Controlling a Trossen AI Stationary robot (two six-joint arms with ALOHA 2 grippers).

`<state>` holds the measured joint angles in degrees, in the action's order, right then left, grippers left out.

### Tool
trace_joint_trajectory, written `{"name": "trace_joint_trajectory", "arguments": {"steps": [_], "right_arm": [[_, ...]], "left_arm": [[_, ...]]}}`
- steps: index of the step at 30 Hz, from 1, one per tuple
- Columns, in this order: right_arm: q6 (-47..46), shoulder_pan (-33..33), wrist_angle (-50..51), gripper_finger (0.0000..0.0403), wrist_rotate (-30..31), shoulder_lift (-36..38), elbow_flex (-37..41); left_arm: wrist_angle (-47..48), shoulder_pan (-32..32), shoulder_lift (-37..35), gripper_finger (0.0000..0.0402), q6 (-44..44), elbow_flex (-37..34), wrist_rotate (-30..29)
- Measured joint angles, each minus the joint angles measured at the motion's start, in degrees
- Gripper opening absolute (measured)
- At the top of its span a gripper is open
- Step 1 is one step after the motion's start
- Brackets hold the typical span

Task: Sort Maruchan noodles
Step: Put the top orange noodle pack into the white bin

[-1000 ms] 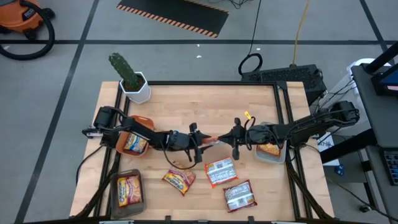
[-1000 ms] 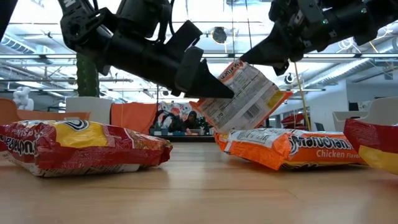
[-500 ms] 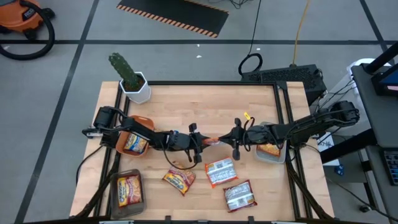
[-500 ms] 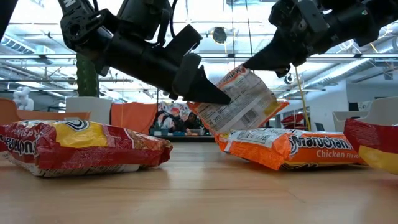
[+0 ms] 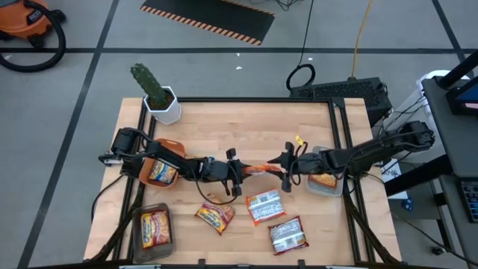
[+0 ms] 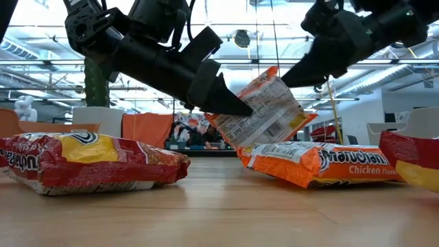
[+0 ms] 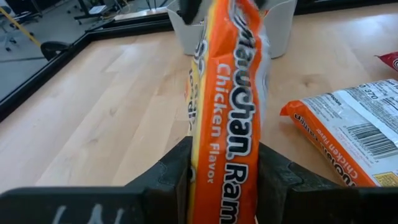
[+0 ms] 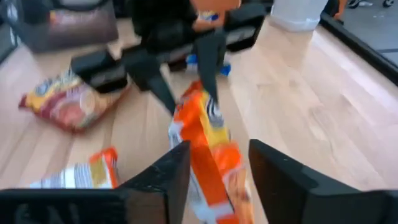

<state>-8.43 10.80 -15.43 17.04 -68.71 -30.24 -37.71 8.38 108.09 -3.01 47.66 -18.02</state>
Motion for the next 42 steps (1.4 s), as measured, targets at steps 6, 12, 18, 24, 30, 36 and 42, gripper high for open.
{"name": "trace_joint_trajectory", "arguments": {"steps": [6, 12, 18, 24, 30, 36, 42], "right_arm": [[-1.1, 0.4, 1.1, 0.0214, 2.2, -0.5, 0.0], [-2.7, 0.3, -0.6, 0.0251, -0.8, -4.4, 0.0], [-2.0, 0.2, -5.7, 0.0258, -2.1, -8.4, 0.0], [2.0, -0.6, -13.5, 0.0257, -2.3, -11.8, 0.0], [4.4, -0.8, -13.0, 0.0235, -2.3, -15.6, 0.0], [5.1, -2.1, -13.9, 0.0191, -2.7, -16.4, 0.0], [6.2, -2.1, -13.9, 0.0145, -3.6, -16.4, 0.0]], "left_arm": [[0.3, 0.0, 0.0, 0.0122, -0.1, 0.0, 0.0], [0.5, 0.0, 0.0, 0.0122, -0.1, 0.0, 0.0], [0.7, 0.0, 0.0, 0.0122, -0.4, 0.0, 0.3], [0.3, 0.0, 0.0, 0.0122, -1.4, 0.0, 3.0], [0.3, 0.0, 0.0, 0.0122, -1.2, 0.0, 3.4], [0.2, 0.0, 0.1, 0.0121, -0.9, 0.0, 4.6], [0.2, 0.0, 0.1, 0.0121, -0.2, 0.0, 4.5]]}}
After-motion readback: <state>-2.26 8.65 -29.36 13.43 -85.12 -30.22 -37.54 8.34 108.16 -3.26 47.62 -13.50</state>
